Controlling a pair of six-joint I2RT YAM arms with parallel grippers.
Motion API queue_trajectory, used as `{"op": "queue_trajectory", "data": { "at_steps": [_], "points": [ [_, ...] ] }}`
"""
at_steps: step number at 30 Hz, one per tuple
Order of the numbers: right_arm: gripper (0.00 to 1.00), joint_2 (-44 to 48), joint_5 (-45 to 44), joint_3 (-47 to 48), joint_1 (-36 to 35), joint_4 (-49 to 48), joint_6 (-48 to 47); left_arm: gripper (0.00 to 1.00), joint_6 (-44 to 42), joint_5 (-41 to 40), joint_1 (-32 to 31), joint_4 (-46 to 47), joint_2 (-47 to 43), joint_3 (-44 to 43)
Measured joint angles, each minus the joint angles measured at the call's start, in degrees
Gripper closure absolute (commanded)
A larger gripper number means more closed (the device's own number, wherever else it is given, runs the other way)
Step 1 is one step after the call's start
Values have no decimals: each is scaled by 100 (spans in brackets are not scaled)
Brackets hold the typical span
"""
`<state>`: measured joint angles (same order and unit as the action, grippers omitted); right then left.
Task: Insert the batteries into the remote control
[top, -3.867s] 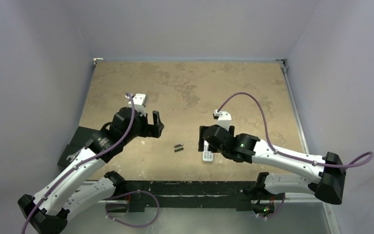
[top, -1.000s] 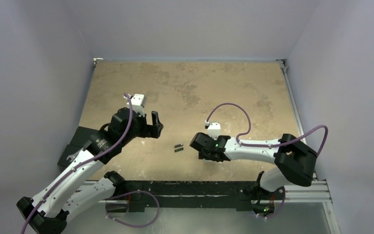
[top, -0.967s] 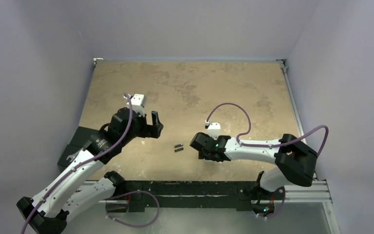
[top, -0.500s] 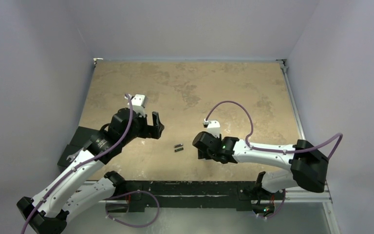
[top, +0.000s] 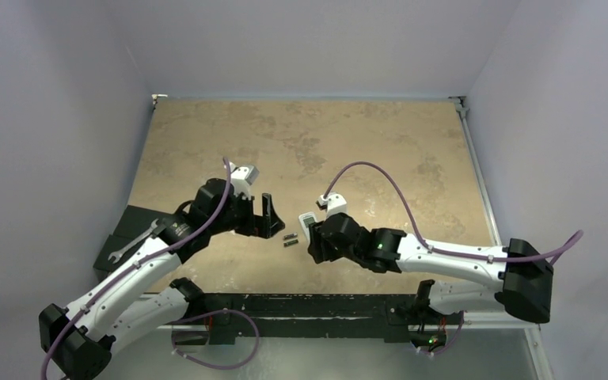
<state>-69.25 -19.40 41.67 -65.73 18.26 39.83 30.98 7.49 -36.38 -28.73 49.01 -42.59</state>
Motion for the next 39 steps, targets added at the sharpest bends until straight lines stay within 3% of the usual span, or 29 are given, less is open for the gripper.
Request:
{"op": "queue_trajectory", "data": {
  "at_steps": [11,24,39],
  "points": [
    [100,236,415,-28,-428,-546,-1005,6,404,1060,0,214,254,142],
    [100,608,710,-28,-887,-822,-2085,22,693,2074,0,452,280,319],
    [100,837,896,-155,-1117,-1025,-3204,40,907,2632,0,573,39,551]
  ]
}}
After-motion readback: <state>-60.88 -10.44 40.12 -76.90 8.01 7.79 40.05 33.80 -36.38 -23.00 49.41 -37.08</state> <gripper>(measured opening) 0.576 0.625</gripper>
